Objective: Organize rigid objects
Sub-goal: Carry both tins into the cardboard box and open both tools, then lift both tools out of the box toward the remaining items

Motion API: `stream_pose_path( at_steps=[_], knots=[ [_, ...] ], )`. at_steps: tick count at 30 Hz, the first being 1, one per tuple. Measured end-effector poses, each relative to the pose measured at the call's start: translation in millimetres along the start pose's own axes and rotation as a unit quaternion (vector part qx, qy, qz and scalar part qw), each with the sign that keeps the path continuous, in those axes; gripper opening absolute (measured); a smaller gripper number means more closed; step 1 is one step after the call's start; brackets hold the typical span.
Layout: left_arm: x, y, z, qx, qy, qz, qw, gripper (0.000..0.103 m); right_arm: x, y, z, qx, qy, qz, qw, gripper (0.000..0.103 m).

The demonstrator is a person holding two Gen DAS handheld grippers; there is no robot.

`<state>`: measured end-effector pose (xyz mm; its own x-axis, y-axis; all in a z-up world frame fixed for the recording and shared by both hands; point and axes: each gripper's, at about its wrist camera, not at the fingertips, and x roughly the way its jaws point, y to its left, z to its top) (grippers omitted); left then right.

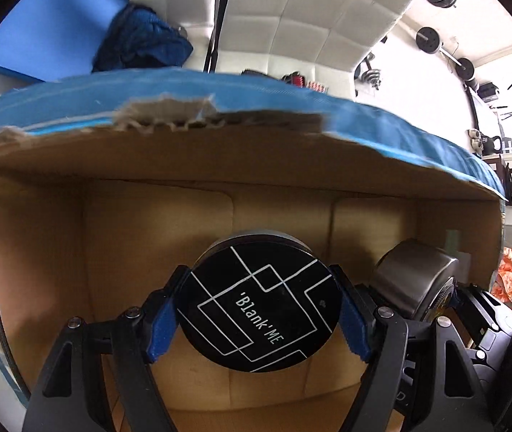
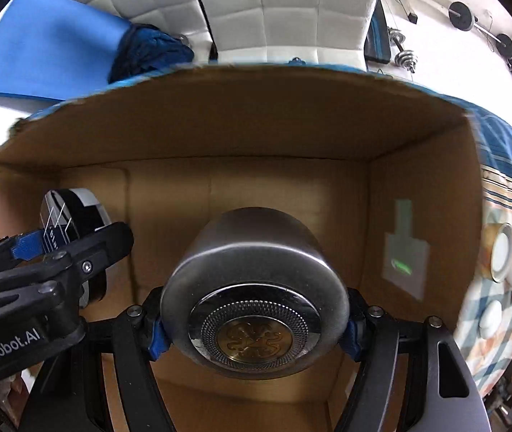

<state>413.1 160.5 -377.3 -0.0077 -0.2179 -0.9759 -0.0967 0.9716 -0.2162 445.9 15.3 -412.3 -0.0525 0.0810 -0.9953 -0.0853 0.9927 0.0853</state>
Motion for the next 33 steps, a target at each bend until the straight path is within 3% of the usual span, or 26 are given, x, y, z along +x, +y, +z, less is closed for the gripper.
stream_pose_path(
  at_steps=[6, 10, 19, 22, 23, 24, 25, 33],
  knots=[
    [23, 6, 4, -0.010, 0.029, -0.001, 0.9995, 0.074, 25, 0, 12, 0.004, 0.018, -0.006, 1.000, 0.073],
    [22, 5, 3, -0.010, 0.027, 0.000, 0.9996, 0.074, 25, 2, 15, 0.005, 0.020, -0.005, 1.000, 0.074],
    [-2, -1, -9, -0.015, 0.023, 0.008, 0.9996, 0.078, -3, 12, 15, -0.004, 0.029, -0.022, 0.999, 0.093],
    [-16, -5, -19, -0.005, 0.015, 0.016, 0.9997, 0.078, -18, 14, 3, -0.005, 0.025, -0.019, 0.999, 0.097],
    [-23, -6, -23, -0.001, 0.011, 0.018, 0.9998, 0.082, -24, 15, -1, -0.004, 0.021, -0.015, 1.000, 0.103],
    [-28, -7, -27, 0.000, 0.006, 0.020, 0.9998, 0.091, -27, 13, -4, -0.004, 0.018, -0.012, 1.000, 0.103],
    [-33, -7, -32, 0.000, 0.001, 0.019, 0.9998, 0.094, -31, 13, -10, -0.003, 0.017, -0.008, 1.000, 0.103],
    [-80, -18, -77, 0.003, -0.040, 0.032, 0.9987, 0.095, -75, 13, -85, -0.011, -0.010, -0.002, 1.000, 0.103]
  ],
)
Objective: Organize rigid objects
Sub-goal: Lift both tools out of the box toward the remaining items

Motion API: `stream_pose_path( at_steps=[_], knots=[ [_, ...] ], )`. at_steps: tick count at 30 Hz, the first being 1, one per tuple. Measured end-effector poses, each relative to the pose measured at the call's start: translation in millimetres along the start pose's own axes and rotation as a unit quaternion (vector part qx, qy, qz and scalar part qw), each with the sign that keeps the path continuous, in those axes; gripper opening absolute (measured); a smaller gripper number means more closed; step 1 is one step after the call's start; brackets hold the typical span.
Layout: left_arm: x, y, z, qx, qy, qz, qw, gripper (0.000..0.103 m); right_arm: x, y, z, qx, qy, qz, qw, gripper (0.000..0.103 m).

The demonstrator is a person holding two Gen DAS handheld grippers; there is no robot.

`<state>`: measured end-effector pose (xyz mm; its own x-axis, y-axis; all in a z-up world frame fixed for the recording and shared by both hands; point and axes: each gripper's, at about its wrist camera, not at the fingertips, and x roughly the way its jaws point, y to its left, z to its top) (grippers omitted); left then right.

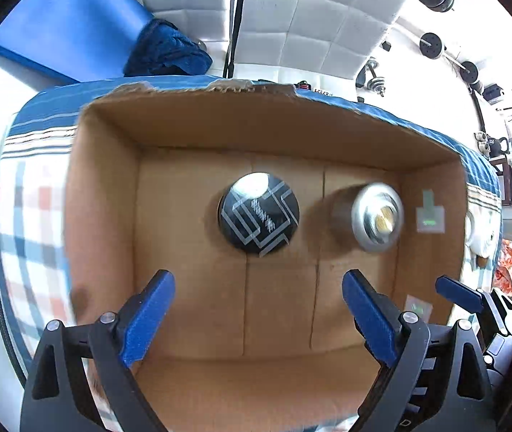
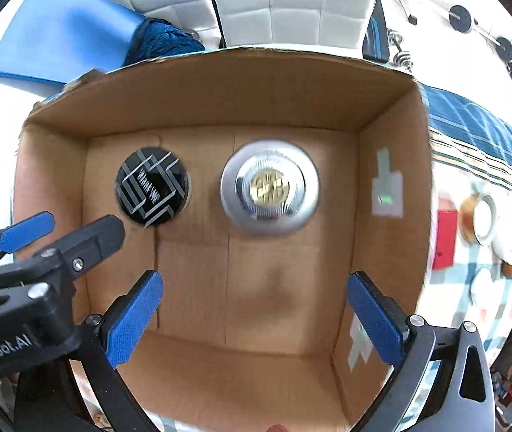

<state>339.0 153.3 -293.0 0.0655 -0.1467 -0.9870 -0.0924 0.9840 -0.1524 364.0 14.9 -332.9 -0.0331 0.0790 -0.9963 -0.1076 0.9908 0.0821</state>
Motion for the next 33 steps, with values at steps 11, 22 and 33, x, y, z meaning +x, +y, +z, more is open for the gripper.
stream_pose_path(
  at_steps=[11, 22, 33],
  knots=[
    [-58, -4, -71, 0.006, -0.055, 0.010, 0.9984, 0.095, -53, 5, -71, -0.019, -0.041, 0.011, 0.999, 0.103],
    [-107, -20, -121, 0.024, -0.097, 0.029, 0.9945, 0.095, -104, 9, -126, -0.019, -0.085, 0.028, 0.996, 0.103],
    [-129, -96, -129, 0.064, -0.124, -0.008, 0.9902, 0.095, -146, -77, -151, 0.051, -0.115, 0.046, 0.991, 0.103]
  ],
)
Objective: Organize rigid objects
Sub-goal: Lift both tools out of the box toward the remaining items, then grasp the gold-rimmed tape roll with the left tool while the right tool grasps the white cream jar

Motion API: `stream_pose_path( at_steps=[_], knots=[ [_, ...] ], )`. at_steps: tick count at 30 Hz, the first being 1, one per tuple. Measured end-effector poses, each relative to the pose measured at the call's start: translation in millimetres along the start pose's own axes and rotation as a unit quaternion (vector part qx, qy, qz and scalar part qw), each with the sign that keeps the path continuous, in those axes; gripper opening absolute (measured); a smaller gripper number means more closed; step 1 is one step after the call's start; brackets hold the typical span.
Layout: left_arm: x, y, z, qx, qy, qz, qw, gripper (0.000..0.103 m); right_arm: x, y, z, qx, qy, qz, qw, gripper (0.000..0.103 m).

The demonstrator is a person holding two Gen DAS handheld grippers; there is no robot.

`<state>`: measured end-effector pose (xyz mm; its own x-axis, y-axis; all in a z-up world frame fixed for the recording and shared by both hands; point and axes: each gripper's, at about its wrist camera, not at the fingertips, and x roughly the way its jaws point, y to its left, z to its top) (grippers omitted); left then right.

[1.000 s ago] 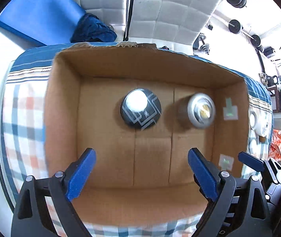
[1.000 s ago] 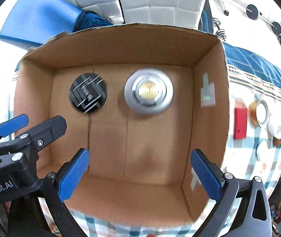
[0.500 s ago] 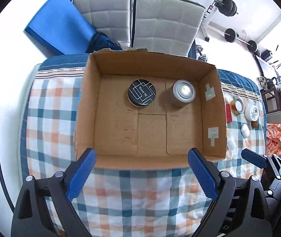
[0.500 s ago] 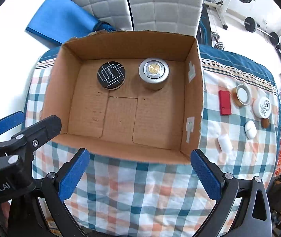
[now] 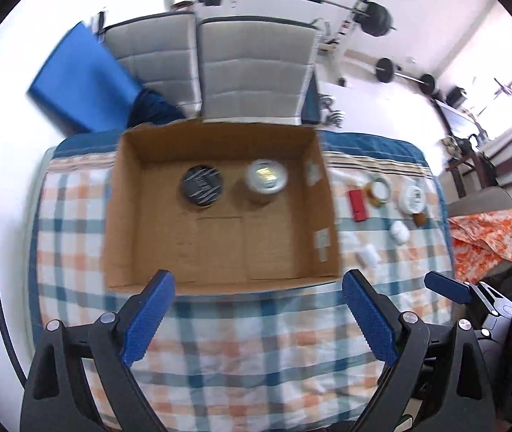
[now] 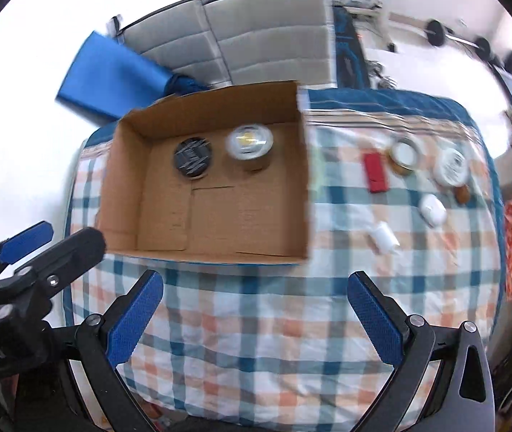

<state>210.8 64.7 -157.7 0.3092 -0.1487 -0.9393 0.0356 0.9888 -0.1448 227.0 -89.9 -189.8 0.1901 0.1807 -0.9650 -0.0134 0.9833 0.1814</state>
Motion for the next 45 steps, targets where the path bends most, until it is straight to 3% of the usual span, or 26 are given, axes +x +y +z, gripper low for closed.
stream_pose_path(
  at_steps=[9, 14, 20, 27, 31, 33, 43, 45],
  knots=[
    [69, -135, 54, 0.059, 0.039, -0.038, 0.9967, 0.095, -12, -160, 34, 0.081, -0.004, -0.071, 0.994, 0.103],
    [137, -194, 92, 0.068, 0.084, -0.036, 0.9935, 0.095, 18, -246, 74, 0.114, 0.012, -0.088, 0.989, 0.103],
    [206, -227, 127, 0.078, 0.112, -0.009, 0.9906, 0.095, 76, -311, 120, 0.140, 0.044, -0.074, 0.986, 0.103],
    [277, -234, 146, 0.081, 0.148, 0.021, 0.9854, 0.095, 166, -332, 153, 0.140, 0.094, -0.068, 0.983, 0.102],
    [308, -230, 146, 0.081, 0.171, 0.037, 0.9813, 0.095, 211, -337, 161, 0.140, 0.129, -0.057, 0.980, 0.091],
    [321, -225, 144, 0.069, 0.186, 0.027, 0.9797, 0.095, 225, -342, 161, 0.139, 0.141, -0.060, 0.978, 0.076],
    [355, -245, 140, 0.052, 0.229, -0.041, 0.9712, 0.095, 219, -374, 166, 0.142, 0.152, -0.055, 0.976, 0.070],
    [363, -249, 141, 0.055, 0.233, -0.041, 0.9702, 0.095, 221, -381, 168, 0.146, 0.156, -0.058, 0.975, 0.070]
  ],
)
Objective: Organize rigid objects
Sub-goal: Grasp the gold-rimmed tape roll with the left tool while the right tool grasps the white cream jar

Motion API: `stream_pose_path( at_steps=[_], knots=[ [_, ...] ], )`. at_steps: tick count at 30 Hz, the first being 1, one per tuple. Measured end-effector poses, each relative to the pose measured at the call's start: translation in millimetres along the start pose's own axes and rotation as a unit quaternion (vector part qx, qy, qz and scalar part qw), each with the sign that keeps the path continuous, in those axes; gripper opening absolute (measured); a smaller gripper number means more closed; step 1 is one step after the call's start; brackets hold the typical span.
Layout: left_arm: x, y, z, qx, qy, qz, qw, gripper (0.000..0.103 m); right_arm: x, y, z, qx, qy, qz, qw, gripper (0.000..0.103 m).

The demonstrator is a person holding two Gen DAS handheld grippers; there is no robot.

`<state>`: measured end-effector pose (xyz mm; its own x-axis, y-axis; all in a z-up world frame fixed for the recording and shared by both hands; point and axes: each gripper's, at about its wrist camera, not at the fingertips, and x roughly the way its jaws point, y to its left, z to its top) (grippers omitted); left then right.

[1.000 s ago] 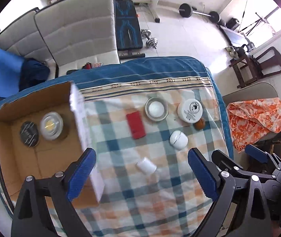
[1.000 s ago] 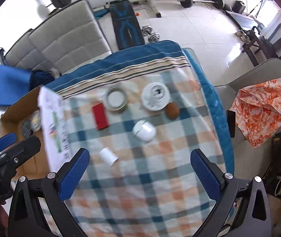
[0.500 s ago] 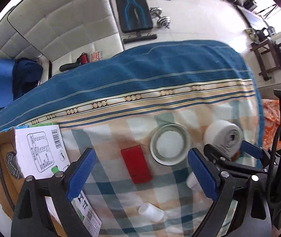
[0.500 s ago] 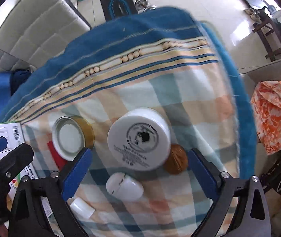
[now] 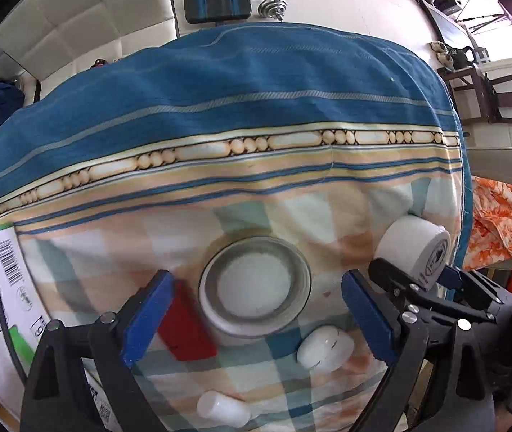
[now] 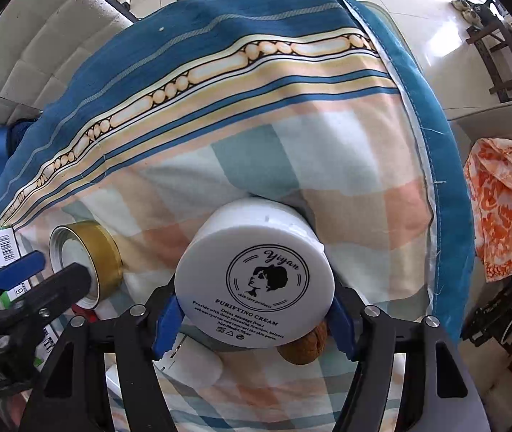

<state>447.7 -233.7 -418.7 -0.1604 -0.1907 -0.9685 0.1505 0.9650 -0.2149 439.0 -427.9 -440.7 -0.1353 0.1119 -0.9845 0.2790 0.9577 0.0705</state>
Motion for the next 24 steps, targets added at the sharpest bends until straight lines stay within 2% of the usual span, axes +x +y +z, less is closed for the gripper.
stream_pose_path(
  at_steps=[5, 6, 8, 16, 19, 21, 24],
  knots=[
    [12, 5, 8, 0.003, 0.010, 0.018, 0.9998, 0.092, 2, -14, 10, 0.005, 0.008, 0.015, 1.000, 0.070],
    [14, 5, 7, 0.009, 0.009, 0.028, 0.9995, 0.081, 0, -14, 11, 0.003, 0.009, 0.013, 1.000, 0.070],
    [17, 3, 6, 0.019, 0.009, 0.048, 0.9986, 0.072, 0, -15, 7, 0.001, 0.013, 0.012, 1.000, 0.070],
    [26, -14, 3, 0.050, -0.001, 0.096, 0.9941, 0.074, 19, -5, 3, 0.003, 0.014, -0.004, 1.000, 0.071],
    [25, -12, -1, 0.046, -0.014, 0.100, 0.9939, 0.073, 22, -5, 2, 0.011, 0.010, -0.004, 1.000, 0.070],
    [23, -14, -7, 0.051, -0.023, 0.105, 0.9929, 0.062, 22, -2, 0, 0.008, 0.004, -0.013, 1.000, 0.070],
    [12, -9, -16, 0.049, -0.019, 0.085, 0.9950, 0.062, 21, 4, -10, 0.003, -0.004, -0.024, 1.000, 0.069]
  ],
)
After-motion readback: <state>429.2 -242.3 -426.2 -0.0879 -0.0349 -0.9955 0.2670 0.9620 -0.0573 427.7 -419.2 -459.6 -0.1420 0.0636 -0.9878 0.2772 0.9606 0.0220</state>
